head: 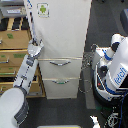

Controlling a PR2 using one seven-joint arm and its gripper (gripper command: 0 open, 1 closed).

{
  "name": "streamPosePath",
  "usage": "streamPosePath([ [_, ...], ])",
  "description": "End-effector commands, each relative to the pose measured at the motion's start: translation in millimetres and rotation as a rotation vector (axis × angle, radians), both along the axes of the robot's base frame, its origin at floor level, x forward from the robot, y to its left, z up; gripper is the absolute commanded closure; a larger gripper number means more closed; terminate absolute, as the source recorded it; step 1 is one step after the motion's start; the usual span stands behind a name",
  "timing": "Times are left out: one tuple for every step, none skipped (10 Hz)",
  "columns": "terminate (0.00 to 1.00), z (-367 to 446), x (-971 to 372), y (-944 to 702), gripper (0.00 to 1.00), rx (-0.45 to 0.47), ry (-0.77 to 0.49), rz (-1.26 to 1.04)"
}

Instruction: Opening the fridge

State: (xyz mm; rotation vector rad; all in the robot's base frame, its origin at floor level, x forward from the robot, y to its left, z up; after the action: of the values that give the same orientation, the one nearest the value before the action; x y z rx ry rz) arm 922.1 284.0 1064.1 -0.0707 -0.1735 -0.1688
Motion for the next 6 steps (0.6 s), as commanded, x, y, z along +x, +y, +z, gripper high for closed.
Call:
streamPosePath([
  [0.0, -8.7, 4.0, 2.9, 1.0, -0.004, 0.0, 0.003],
  [0.0, -8.6, 4.7, 2.6, 1.0, -0.006, 0.001, 0.001],
  [0.0, -8.6, 5.1, 2.0, 1.0, -0.007, 0.002, -0.001],
  [0.0, -9.0, 5.6, 2.0, 1.0, -0.009, 0.003, 0.0],
  [0.0, -10.3, 5.3, 1.2, 1.0, -0.009, 0.006, -0.003],
  [0.0, -11.3, 3.9, 0.8, 1.0, -0.012, 0.008, -0.006],
])
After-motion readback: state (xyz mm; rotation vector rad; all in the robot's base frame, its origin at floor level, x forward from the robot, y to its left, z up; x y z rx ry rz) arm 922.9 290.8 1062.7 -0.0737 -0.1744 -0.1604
